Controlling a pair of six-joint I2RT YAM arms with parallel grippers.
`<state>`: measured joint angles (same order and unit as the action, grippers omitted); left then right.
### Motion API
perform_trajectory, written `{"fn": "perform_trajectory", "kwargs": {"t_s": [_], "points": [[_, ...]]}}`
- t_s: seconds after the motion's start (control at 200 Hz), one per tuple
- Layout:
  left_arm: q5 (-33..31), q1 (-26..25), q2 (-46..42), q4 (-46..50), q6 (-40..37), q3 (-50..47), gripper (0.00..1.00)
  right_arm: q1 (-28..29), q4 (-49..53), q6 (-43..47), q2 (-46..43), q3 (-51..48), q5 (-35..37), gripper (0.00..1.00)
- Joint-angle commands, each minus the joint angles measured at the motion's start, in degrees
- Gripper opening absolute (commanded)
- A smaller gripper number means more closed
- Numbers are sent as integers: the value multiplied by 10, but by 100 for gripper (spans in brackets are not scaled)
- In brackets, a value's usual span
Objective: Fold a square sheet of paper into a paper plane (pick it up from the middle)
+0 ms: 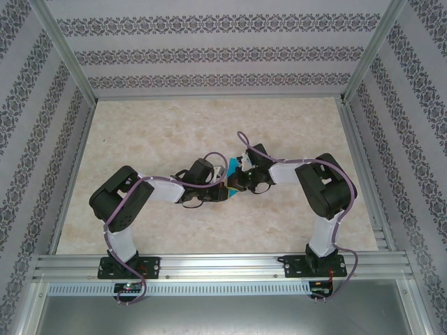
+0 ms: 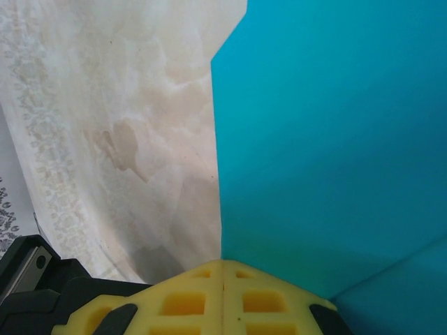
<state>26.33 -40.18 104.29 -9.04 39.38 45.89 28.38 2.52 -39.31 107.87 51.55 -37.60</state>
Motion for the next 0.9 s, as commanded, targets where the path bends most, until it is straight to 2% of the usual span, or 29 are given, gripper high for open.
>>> {"fn": "perform_trajectory", "kwargs": {"t_s": [0.0,0.35,0.894], "points": [[-5,-6,13,29,7,-18,0,-1,18,16,25,-8,13,2],[1,-5,-31,-4,14,-7,6,-8,30,23,27,-4,25,2],[-34,-3,-11,-11,12,-21,1,-11,28,23,35,0,23,1]]}}
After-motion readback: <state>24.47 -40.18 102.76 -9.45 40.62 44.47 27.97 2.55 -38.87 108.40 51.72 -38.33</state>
